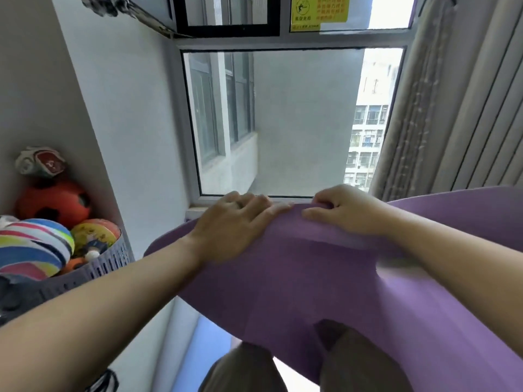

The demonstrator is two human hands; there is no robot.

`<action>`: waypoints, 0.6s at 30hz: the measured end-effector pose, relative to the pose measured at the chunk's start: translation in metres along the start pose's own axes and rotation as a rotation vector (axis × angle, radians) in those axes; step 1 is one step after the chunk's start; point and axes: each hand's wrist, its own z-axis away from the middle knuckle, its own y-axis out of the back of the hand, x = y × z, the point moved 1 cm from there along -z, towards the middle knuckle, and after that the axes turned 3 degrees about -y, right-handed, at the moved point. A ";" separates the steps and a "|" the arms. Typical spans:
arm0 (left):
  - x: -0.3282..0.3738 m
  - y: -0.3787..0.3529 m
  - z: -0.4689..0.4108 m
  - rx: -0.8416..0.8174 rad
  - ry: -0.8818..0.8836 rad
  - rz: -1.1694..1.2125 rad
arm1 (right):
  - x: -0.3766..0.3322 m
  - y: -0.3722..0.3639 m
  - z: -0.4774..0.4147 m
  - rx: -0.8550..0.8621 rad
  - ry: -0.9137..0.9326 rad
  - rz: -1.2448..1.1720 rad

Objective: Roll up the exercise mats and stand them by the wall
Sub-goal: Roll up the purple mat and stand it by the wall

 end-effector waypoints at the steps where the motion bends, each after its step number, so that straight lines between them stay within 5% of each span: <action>1: 0.007 -0.009 0.003 -0.003 0.014 -0.042 | 0.005 -0.002 0.000 -0.029 -0.021 -0.010; 5: 0.007 -0.040 0.006 -0.103 0.078 -0.210 | 0.015 -0.008 -0.004 -0.083 -0.089 -0.057; 11: -0.026 -0.043 -0.027 -0.072 0.387 -0.206 | 0.004 -0.007 -0.015 0.143 -0.148 -0.217; 16: -0.071 -0.026 -0.027 -0.124 0.358 -0.313 | 0.020 -0.004 -0.007 0.194 -0.200 0.464; 18: -0.093 -0.015 -0.023 -0.101 0.301 -0.387 | 0.026 0.002 -0.009 0.256 -0.234 0.388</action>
